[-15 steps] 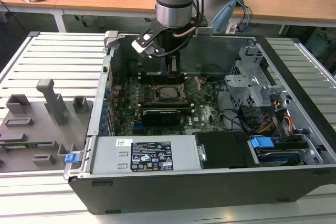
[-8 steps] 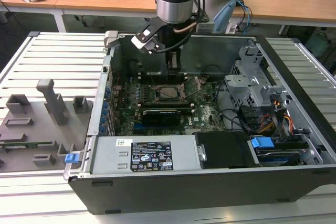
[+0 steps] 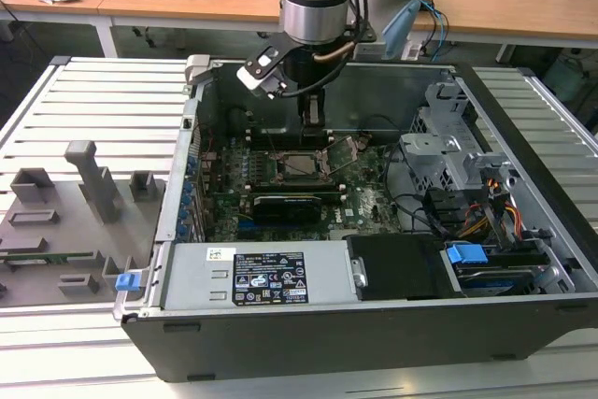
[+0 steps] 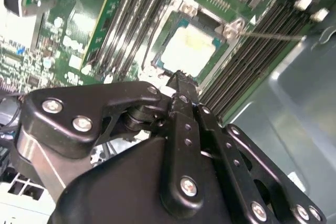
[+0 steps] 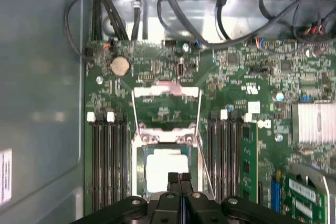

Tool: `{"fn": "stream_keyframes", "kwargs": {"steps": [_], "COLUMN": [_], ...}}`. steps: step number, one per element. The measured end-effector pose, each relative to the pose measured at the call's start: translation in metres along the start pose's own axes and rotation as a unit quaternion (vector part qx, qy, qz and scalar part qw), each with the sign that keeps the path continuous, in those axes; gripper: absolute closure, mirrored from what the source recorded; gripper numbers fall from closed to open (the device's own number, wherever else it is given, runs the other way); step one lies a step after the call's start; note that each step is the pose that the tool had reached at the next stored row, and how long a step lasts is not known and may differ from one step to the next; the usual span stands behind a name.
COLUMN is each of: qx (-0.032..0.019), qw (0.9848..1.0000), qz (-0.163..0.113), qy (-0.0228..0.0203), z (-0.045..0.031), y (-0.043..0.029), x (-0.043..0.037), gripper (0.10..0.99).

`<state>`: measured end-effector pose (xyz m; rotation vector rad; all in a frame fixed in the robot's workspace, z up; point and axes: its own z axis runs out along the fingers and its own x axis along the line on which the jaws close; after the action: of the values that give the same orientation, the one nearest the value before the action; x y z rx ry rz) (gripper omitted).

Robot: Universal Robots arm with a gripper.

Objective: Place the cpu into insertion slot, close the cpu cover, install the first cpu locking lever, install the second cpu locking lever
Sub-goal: 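Close the cpu cover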

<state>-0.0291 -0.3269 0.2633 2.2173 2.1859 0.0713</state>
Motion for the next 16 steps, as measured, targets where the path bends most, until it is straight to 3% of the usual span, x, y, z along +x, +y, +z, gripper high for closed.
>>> {"fn": "stream_keyframes", "kwargs": {"steps": [4,9,16], "qx": [0.0,0.0,0.0001], "qw": [1.0,1.0,1.0], "qz": [0.0,0.0,0.0], "qy": [0.0,0.0001,0.0005], "z": [-0.0054,-0.0056,-0.0047], "y": [0.0026,0.007,0.0253], "x": [0.0001,0.0002,0.0004], "gripper": [0.98,0.98,0.98]}}
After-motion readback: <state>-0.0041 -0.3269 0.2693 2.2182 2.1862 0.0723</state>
